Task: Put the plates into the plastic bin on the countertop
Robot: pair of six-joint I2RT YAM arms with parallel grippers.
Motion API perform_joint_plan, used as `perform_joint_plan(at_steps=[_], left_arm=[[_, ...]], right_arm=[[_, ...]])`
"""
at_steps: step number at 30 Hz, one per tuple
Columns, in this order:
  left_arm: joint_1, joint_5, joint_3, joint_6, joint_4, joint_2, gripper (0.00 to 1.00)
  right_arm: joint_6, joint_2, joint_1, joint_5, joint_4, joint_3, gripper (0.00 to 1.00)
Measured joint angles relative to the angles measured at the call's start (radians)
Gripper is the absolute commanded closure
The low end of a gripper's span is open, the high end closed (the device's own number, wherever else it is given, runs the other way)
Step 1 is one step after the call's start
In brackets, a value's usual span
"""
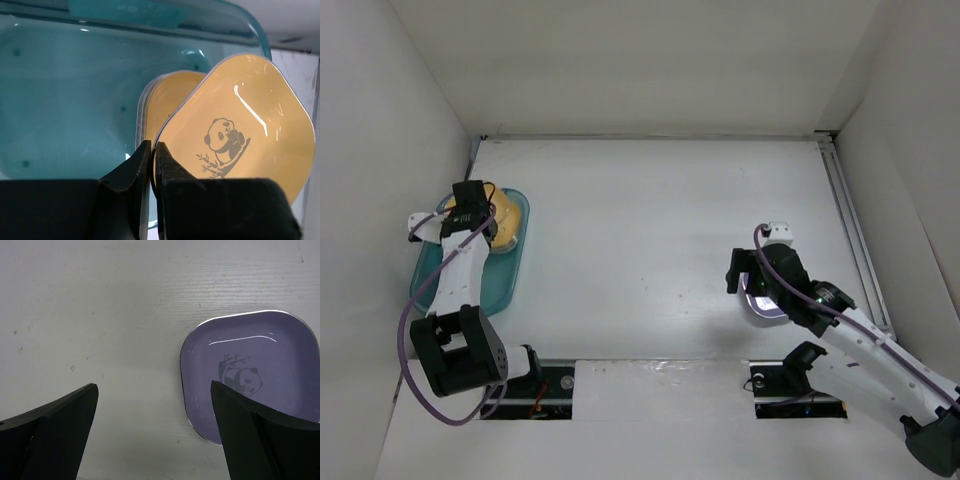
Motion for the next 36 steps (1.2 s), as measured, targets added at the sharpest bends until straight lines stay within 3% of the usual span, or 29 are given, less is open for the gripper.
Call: perform_joint_plan(at_steps=[8,18,19,21,24,25,30,36], left_arm=[[0.000,-0.053,0.041,-0.129,-0.069,0.026,1.00],[0.000,-0.032,0.043,-0.168,-0.076,0.155,1.00],[0.000,-0.032,0.042,-0.168,-0.074,0.154,0.96],[-0.003,-0.032,0.041,-0.169,-0.067,0.154,0.71],[-0.005,-0.030,0.040,-0.173,-0.060,0.150,0.26],[-0.006,-0.029,0.040,-0.176,-0.058,0.147,0.04],[-0.034,-0.024,0.040,-0.175,-0.058,0.106,0.01],[-0.189,-0.026,0.040,-0.106,-0.029,-0.056,0.01]], right_arm=[[0.039,0.030,0.000,0.027,-0.002,-0.013,0.00],[0.037,0.058,0.000,0.044,0.003,-0.013,0.00],[0.034,0.064,0.000,0.044,0.003,-0.013,0.00],[0.030,0.068,0.000,0.043,0.010,-0.013,0.00],[0.023,0.068,0.000,0.037,0.029,-0.013,0.00],[0.022,0.068,0.000,0.035,0.032,-0.013,0.00],[0.023,0.081,0.000,0.032,0.045,-0.014,0.00],[0.030,0.191,0.000,0.031,0.066,-0.032,0.00]])
